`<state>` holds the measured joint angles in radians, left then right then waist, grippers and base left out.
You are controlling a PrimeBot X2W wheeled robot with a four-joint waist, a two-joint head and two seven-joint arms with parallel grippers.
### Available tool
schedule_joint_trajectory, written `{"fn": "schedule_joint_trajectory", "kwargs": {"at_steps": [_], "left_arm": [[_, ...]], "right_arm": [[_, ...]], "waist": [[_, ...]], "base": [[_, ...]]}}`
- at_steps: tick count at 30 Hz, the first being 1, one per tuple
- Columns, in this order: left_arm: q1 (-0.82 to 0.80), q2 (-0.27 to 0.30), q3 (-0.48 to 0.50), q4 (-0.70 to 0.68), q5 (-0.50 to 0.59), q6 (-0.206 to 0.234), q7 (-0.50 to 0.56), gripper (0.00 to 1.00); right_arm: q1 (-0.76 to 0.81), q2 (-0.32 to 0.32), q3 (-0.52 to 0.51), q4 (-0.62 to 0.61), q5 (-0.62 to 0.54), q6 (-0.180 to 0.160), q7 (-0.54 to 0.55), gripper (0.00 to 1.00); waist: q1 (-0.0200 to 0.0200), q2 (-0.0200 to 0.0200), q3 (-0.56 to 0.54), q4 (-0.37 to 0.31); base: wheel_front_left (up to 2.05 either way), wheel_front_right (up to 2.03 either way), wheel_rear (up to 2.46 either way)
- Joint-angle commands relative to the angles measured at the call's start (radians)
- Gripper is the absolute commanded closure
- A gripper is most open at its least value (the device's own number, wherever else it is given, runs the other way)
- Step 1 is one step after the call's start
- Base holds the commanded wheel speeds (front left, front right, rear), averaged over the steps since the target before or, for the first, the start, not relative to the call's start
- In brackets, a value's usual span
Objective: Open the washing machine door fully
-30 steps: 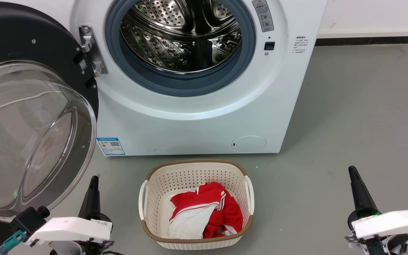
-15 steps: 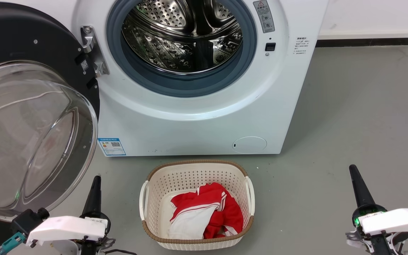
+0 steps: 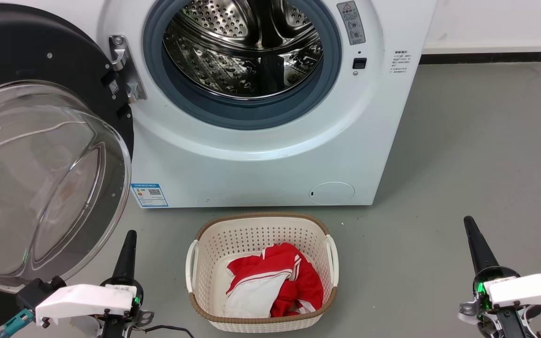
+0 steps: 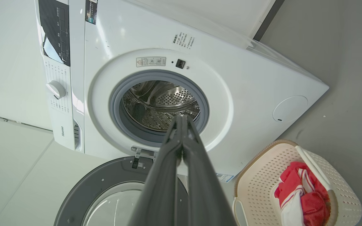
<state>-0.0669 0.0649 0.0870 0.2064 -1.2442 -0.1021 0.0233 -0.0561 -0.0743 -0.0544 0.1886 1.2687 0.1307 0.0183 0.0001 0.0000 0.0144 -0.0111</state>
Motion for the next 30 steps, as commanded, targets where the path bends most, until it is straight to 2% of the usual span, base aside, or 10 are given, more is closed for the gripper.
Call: {"fn": "schedule_joint_trajectory", "kwargs": {"at_steps": [1, 30], "left_arm": [[-0.023, 0.001, 0.005, -0.001, -0.025, -0.006, 0.006, 1.00], [-0.041, -0.011, 0.022, 0.028, -0.266, -0.024, 0.068, 1.00]], "right_arm": [[-0.019, -0.006, -0.003, -0.002, 0.026, 0.000, 0.005, 1.00], [-0.046, 0.000, -0.022, 0.039, 0.267, 0.000, 0.052, 1.00]], "waist": [[-0.0001, 0.0000, 0.000, 0.000], [-0.0001, 0.0000, -0.007, 0.007]], "base": [[0.00, 0.00, 0.00], [0.00, 0.00, 0.00]]}}
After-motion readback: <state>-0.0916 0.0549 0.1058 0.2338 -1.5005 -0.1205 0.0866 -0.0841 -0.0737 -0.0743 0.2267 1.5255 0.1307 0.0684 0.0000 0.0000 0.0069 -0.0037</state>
